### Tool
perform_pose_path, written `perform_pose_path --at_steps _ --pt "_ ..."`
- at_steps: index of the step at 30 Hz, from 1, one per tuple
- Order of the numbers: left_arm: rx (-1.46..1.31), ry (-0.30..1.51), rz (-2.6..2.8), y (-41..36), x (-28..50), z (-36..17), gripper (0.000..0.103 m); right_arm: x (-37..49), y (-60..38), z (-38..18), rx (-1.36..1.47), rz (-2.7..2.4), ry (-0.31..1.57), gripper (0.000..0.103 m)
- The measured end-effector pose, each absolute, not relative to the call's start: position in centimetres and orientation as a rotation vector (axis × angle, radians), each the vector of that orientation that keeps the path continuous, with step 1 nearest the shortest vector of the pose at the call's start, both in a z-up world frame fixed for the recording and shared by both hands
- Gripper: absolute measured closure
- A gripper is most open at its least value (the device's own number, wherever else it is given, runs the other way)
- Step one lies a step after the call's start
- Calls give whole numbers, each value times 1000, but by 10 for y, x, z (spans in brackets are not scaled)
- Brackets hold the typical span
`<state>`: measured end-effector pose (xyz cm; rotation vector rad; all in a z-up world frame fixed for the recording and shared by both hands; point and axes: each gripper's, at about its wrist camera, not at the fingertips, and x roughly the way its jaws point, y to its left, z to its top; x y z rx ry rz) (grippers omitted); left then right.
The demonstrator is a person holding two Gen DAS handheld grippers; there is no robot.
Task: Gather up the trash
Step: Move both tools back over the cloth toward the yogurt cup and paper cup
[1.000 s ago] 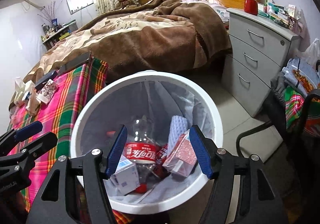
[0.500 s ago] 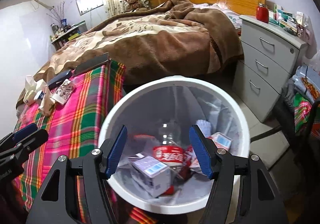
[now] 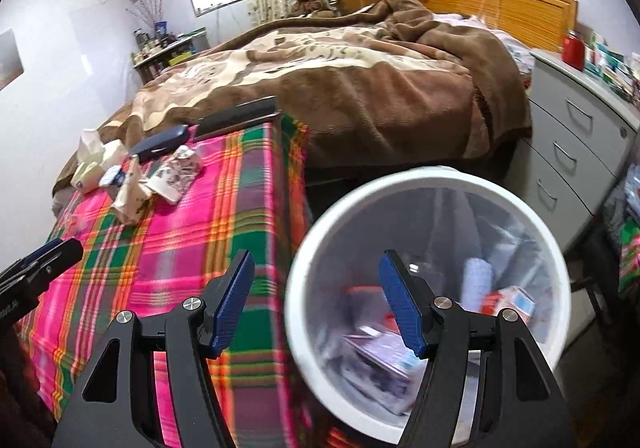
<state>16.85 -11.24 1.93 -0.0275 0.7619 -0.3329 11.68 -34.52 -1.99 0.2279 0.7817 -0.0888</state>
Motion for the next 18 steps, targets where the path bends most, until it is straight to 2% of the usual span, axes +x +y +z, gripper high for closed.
perform_pose_path --at_steps 18 --pt "-87 737 -161 -15 221 26 35 182 -278 -15 182 40 811 37"
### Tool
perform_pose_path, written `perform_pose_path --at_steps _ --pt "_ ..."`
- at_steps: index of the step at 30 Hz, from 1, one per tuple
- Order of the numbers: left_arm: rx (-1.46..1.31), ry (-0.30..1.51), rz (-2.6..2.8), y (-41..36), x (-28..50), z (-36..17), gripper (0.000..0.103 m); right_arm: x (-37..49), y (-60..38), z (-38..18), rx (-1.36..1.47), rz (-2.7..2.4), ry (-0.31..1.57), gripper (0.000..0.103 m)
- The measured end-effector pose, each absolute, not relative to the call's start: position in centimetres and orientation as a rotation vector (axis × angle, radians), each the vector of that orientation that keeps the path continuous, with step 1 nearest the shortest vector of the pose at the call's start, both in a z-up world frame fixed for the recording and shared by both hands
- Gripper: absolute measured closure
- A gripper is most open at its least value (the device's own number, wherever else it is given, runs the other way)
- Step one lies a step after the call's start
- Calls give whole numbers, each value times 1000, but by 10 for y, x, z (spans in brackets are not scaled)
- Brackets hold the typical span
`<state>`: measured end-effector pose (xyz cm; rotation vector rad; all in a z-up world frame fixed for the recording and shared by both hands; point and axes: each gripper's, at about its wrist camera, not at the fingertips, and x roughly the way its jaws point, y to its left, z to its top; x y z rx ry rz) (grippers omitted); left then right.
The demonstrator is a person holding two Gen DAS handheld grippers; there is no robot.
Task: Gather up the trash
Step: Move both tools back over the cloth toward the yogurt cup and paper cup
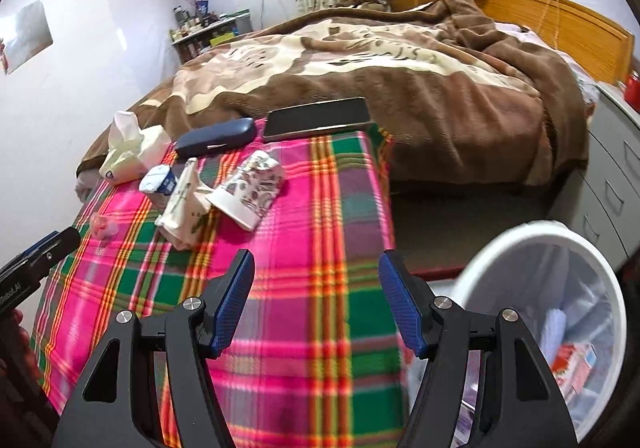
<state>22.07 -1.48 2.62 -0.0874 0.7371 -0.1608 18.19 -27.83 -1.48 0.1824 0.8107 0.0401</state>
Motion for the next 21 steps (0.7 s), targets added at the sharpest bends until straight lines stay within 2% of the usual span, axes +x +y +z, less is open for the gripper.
perform_pose_path --at_steps 21 --pt "-97 792 -203 -22 316 -2 33 272 -250 -35 222 82 873 37"
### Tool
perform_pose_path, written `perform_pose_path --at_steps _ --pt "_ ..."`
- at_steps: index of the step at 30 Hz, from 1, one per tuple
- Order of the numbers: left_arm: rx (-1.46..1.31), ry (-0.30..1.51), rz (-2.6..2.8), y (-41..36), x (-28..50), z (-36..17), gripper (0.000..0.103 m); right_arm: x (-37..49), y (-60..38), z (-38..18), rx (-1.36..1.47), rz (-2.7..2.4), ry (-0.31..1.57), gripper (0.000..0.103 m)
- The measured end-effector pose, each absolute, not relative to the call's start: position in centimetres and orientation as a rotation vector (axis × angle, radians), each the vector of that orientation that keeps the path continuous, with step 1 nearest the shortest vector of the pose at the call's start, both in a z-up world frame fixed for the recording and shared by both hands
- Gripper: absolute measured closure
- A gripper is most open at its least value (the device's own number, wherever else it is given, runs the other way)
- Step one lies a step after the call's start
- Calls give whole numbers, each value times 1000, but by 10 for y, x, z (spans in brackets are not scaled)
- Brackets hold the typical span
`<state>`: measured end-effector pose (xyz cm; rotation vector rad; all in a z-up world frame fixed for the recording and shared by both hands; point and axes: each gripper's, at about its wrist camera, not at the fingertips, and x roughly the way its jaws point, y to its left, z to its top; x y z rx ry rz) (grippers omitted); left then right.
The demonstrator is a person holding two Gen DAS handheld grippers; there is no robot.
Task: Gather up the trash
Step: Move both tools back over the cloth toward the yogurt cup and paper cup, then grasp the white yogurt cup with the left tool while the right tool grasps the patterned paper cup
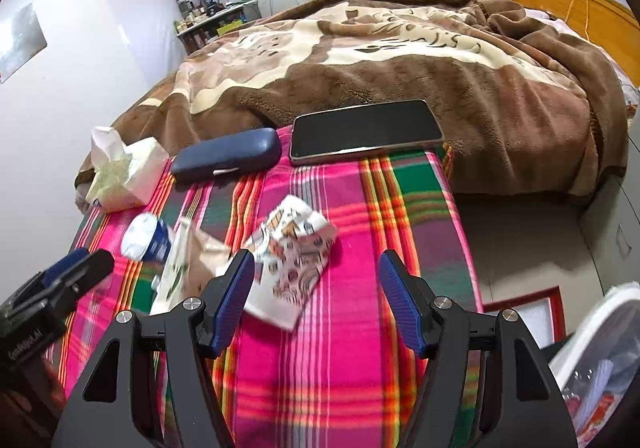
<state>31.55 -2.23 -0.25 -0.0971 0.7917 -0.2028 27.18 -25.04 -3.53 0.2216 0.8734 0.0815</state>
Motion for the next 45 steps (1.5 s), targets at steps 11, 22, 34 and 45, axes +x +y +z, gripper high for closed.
perform_pose_path --at_steps 11,22,34,45 --pt "-112 829 -228 -26 347 -20 32 297 -238 -48 221 101 922 37" --pt "-103 823 -254 -32 350 -21 32 296 -247 -56 275 142 980 36" --pt "-64 875 -195 -38 361 -39 31 296 -247 -54 195 133 1004 36" --pt "-93 873 -181 -29 362 -43 46 296 -243 -60 200 116 1018 36"
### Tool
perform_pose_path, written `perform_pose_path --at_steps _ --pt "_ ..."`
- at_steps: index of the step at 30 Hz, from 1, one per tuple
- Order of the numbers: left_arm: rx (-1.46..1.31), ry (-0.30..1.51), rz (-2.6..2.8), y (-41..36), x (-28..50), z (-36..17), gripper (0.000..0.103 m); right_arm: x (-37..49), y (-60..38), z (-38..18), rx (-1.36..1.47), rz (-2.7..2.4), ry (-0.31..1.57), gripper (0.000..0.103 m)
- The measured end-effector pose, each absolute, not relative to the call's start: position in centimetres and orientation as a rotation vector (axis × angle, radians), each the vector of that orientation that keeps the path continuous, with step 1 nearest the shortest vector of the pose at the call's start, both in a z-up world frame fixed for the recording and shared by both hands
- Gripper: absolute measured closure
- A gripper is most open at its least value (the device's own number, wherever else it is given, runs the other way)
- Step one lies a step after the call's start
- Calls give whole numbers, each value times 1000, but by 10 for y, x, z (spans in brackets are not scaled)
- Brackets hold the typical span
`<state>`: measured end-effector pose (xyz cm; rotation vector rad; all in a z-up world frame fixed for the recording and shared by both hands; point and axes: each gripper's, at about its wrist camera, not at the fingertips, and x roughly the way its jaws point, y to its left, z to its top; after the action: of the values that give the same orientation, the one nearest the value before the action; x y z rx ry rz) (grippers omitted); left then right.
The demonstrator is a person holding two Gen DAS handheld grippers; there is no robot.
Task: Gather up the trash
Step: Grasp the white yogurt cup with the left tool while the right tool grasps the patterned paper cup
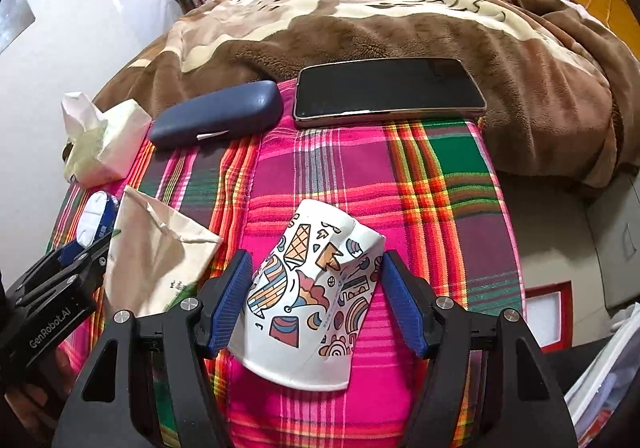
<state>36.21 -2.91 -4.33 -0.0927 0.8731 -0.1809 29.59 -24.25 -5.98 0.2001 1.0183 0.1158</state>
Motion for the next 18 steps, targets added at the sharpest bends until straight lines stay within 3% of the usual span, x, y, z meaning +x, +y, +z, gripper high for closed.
perform_pose_path --at_steps 18 --pt "-92 844 -145 -13 338 -34 47 273 -240 -58 224 146 958 47"
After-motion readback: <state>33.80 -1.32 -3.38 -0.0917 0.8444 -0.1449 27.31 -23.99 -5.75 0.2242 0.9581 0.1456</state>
